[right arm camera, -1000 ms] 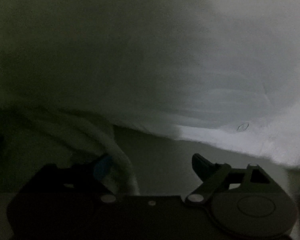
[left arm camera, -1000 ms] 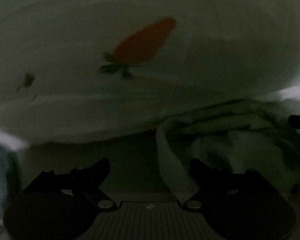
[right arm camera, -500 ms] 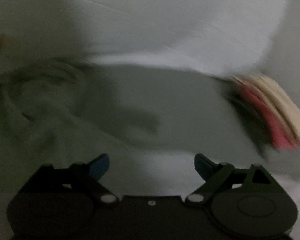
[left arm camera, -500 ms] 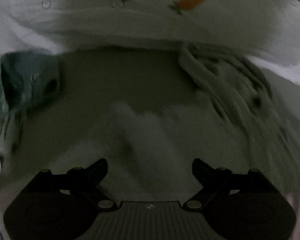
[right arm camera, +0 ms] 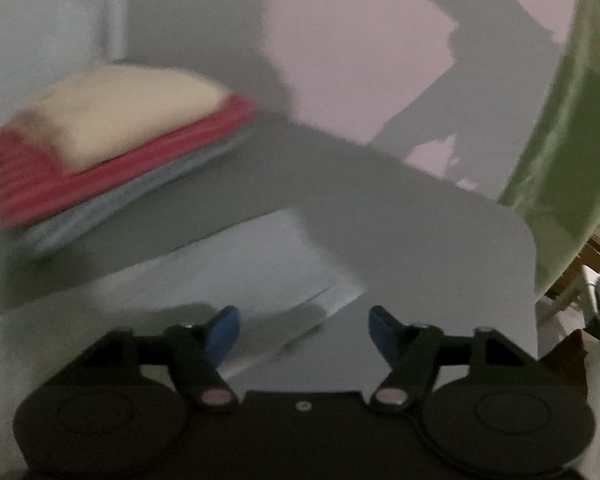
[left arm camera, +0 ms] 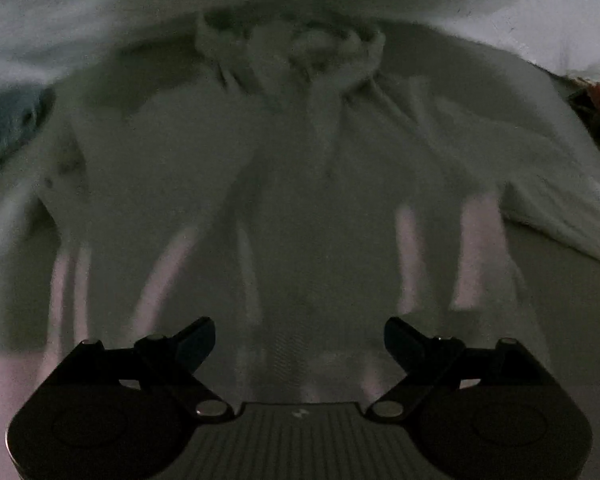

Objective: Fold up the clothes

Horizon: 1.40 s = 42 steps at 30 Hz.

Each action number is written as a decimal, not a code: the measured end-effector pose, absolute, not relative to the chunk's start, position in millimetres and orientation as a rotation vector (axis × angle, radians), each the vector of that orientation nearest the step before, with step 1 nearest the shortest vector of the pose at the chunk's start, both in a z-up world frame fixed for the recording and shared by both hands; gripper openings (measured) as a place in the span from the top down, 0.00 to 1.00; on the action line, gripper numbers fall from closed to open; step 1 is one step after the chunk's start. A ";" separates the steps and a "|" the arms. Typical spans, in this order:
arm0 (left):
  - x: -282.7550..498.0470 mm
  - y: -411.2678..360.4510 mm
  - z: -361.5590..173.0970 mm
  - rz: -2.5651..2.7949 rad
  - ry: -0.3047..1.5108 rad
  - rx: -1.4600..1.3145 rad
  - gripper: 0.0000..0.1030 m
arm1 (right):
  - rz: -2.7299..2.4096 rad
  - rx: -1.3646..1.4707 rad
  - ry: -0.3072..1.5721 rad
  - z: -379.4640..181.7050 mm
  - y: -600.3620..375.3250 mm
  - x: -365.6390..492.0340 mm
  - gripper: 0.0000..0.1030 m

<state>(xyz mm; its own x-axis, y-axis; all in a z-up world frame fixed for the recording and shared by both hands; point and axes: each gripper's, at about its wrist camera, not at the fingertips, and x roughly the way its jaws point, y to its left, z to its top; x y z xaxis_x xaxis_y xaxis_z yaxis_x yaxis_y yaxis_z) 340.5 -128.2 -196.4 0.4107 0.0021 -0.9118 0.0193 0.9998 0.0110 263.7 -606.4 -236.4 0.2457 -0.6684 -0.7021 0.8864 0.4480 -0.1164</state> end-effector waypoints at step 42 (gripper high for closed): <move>156.0 21.6 -185.3 0.199 1.007 -0.040 0.37 | 0.180 0.214 1.008 -218.7 -337.2 148.3 0.44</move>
<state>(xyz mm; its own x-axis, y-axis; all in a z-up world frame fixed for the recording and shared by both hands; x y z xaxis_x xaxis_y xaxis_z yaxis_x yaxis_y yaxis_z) 156.0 21.6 -185.3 0.5179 0.1478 -0.8426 -0.1845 0.9811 0.0587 148.3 -337.2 -218.7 0.5217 0.2472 -0.8166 -0.0505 0.9644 0.2597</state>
